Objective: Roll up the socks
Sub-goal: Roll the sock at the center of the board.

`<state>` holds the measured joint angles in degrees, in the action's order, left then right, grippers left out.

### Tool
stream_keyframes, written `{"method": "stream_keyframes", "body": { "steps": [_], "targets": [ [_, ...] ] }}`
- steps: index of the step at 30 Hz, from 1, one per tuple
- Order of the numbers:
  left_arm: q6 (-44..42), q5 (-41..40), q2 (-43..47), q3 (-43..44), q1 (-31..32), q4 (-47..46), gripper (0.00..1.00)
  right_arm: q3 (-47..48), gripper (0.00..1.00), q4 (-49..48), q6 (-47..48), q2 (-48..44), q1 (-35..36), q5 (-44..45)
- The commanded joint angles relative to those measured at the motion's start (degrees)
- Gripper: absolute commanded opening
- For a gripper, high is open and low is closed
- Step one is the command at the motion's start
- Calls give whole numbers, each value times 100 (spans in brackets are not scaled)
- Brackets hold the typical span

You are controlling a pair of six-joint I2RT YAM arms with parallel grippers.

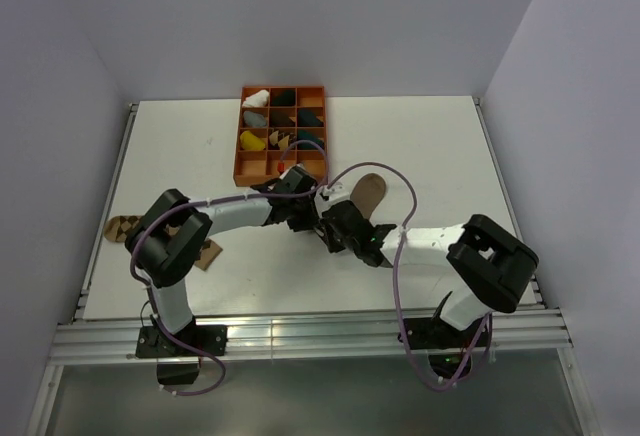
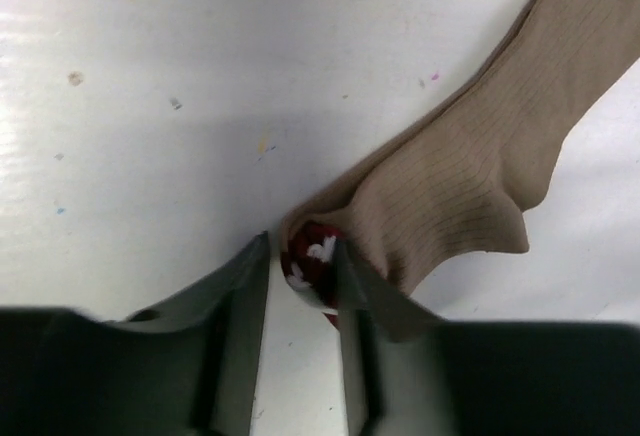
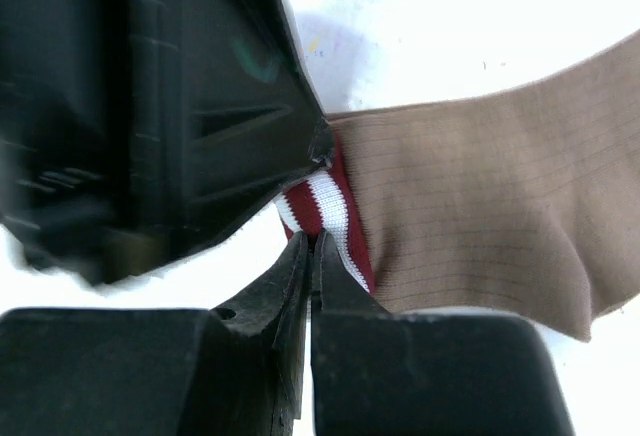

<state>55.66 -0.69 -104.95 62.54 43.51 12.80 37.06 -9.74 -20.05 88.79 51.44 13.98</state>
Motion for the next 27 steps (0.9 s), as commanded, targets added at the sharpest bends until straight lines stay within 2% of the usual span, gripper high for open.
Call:
{"method": "stream_keyframes", "body": {
  "steps": [1, 2, 3, 4, 8, 11, 19, 23, 27],
  "targets": [
    [226, -115, 404, -233, -88, -180, 39, -383, 0, -53, -278, -310, -527, -1663],
    [270, -133, 440, -277, -97, -216, 50, -453, 0, -385, -375, -327, -695, -1983],
    [340, -168, 475, -313, -105, -242, 54, -593, 0, -571, -481, -310, -845, -2274],
    [384, -212, 571, -409, -123, -295, 56, -655, 0, -756, -691, -284, -985, -2868],
    [578, -309, 861, -734, -149, -707, 64, -936, 0, -1756, -1298, -21, -1635, -3863],
    [630, -301, 1037, -937, -141, -919, 64, -1235, 0, -2584, -1904, 304, -2023, -4559],
    [499, -54, 915, -1025, -18, -1411, 62, -1737, 0, -4437, -3232, 1306, -2990, -5537],
    [533, 16, 748, -999, 53, -1543, 60, -1869, 0, -4958, -3584, 1781, -3245, -5792],
    [525, 122, 520, -876, 132, -1561, 59, -1869, 0, -4819, -3567, 1834, -3351, -5784]
  ]
}}
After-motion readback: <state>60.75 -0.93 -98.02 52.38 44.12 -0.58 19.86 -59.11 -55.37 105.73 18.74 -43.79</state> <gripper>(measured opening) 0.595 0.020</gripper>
